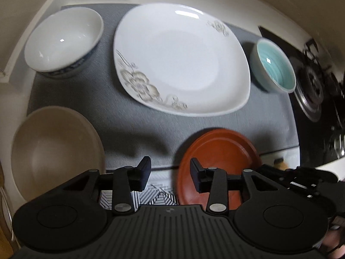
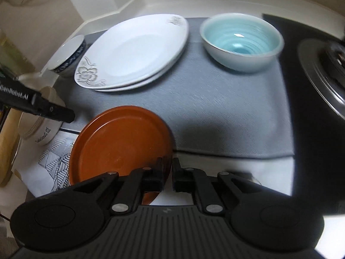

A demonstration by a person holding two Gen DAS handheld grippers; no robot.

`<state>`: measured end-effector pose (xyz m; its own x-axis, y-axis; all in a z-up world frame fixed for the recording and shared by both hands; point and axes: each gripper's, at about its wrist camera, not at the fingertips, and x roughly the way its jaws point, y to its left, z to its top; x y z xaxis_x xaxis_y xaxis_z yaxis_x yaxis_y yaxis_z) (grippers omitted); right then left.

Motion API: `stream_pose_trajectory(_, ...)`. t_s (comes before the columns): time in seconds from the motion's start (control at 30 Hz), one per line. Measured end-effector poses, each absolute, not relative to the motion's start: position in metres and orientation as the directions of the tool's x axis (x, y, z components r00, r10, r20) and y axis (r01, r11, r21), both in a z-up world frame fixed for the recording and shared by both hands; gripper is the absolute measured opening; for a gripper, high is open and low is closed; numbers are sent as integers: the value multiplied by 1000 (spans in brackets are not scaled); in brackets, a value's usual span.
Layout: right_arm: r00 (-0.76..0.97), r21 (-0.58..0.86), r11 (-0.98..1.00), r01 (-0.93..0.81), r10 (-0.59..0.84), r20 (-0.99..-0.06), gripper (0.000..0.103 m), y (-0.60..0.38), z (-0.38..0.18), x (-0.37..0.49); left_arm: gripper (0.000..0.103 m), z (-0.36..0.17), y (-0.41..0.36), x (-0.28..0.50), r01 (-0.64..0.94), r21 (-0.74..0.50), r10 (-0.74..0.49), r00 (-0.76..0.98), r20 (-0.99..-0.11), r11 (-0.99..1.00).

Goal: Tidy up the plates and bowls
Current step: 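Move the left tool to the orange plate rim and close on it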

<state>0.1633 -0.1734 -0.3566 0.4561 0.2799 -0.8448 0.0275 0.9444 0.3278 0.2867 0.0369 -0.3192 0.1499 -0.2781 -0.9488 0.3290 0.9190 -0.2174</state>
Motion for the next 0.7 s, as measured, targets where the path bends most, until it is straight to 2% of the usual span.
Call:
stream_pose_trajectory(0.1,450,342,938,57,282,-847,11,-176,-360,155,42,-328,33,281,346,-215,-271,122,-955,913)
stream_pose_trajectory(0.2,449,366,927,86,292,-844,18,-175,-360,151,41,-335,27,276,362,-242,-291,87,-953,900)
stream_pose_trajectory(0.23,449,364,927,89,289,-845,25,-174,-360,151,41,-339,25,276,366,-249,-295,73,-953,896)
stream_pose_trajectory(0.27,454,357,930,90,281,-846,36,-172,-360,151,39,-342,23,276,370,-258,-300,60,-952,893)
stream_pose_trajectory(0.33,464,339,936,91,262,-846,49,-170,-359,150,35,-351,18,276,387,-269,-305,33,-952,882)
stream_pose_trajectory(0.37,471,338,936,93,258,-844,50,-169,-359,149,31,-356,16,276,401,-268,-305,30,-952,876)
stream_pose_trajectory(0.4,476,349,933,94,266,-838,50,-170,-359,148,33,-354,13,274,426,-273,-328,60,-943,863)
stream_pose_trajectory(0.43,474,369,925,91,286,-833,50,-170,-361,146,28,-355,9,273,444,-256,-314,61,-947,859)
stream_pose_trajectory(0.47,475,382,920,89,297,-828,50,-170,-362,144,17,-354,6,271,459,-236,-305,81,-949,857)
stream_pose_trajectory(0.5,485,377,922,88,291,-825,50,-170,-362,143,15,-354,4,270,464,-213,-287,93,-953,860)
stream_pose_trajectory(0.53,488,359,929,85,275,-828,44,-167,-362,142,13,-354,2,269,467,-204,-280,98,-955,860)
stream_pose_trajectory(0.57,486,330,941,78,253,-837,28,-165,-361,142,9,-355,1,268,471,-198,-275,102,-956,860)
stream_pose_trajectory(0.6,478,299,951,76,228,-848,18,-163,-361,143,8,-355,1,267,471,-194,-271,101,-957,861)
stream_pose_trajectory(0.63,478,284,956,73,217,-851,13,-162,-360,143,7,-355,1,266,465,-195,-269,98,-958,864)
stream_pose_trajectory(0.7,470,279,958,64,217,-856,12,-161,-359,143,7,-355,2,265,456,-197,-266,91,-960,868)
